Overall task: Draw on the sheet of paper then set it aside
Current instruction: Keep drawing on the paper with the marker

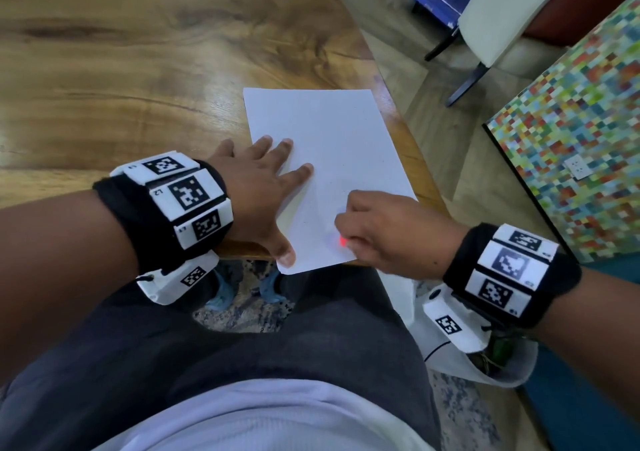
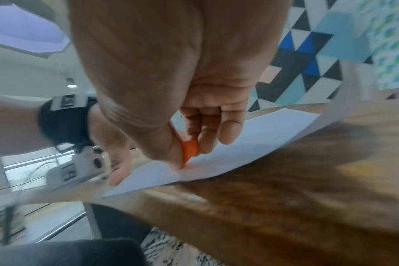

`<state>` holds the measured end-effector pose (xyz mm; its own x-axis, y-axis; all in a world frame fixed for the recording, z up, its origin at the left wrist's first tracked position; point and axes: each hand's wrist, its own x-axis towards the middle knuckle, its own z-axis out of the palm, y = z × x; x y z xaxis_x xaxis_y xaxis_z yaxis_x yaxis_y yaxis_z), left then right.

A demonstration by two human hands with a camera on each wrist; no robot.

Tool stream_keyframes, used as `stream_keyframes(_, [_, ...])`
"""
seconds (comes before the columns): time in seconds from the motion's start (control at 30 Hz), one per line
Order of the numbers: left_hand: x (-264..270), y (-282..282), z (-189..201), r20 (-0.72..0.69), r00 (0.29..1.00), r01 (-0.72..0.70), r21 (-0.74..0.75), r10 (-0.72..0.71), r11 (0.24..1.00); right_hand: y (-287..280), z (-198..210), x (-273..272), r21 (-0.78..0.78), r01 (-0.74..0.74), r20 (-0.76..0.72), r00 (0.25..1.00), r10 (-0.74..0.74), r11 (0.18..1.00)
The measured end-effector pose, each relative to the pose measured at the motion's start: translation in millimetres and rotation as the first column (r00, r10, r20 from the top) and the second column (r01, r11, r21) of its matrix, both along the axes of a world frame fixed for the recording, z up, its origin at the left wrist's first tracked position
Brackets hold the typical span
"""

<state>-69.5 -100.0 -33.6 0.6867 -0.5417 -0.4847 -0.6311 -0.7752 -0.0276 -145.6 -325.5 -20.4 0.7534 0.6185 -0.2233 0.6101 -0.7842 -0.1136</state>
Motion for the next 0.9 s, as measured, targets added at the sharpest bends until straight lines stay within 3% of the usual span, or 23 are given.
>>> stream_keyframes(0.17, [0.2,0.5,1.0,0.001,1.000,0.002,0.001,-0.002,1.000,-26.3,4.1,26.9,0.023,0.225,0.018,0.974,-0.226,0.974])
stream_keyframes(0.43, [-0.6,-1.6,1.8,-0.004,1.000,0.000,0.018,0.000,1.000,-1.8,2.3,-7.0,0.028,-0.053,-0.045,0.997,0.054,0.998])
stream_keyframes(0.63, [-0.6,0.1,1.7,-0.006,1.000,0.001,0.001,-0.001,1.000,-18.3,6.0,27.0,0.032,0.217,0.015,0.976,-0.217,0.976])
stream_keyframes(0.7, [-0.6,0.3,1.1,-0.009,1.000,-0.003,-0.002,0.003,1.000,-7.7,7.9,27.6,0.072,0.210,0.008,0.978,-0.211,0.975])
stream_keyframes(0.83, [-0.2,1.9,0.4,-0.016,1.000,-0.002,-0.007,0.002,1.000,36.4,2.9,13.3,0.137,0.063,-0.109,0.993,-0.049,0.989])
stream_keyframes(0.9, [-0.1,2.5,-0.5,-0.020,1.000,-0.005,-0.016,0.004,1.000,44.7,-1.9,20.7,0.133,0.088,-0.073,0.994,-0.079,0.987])
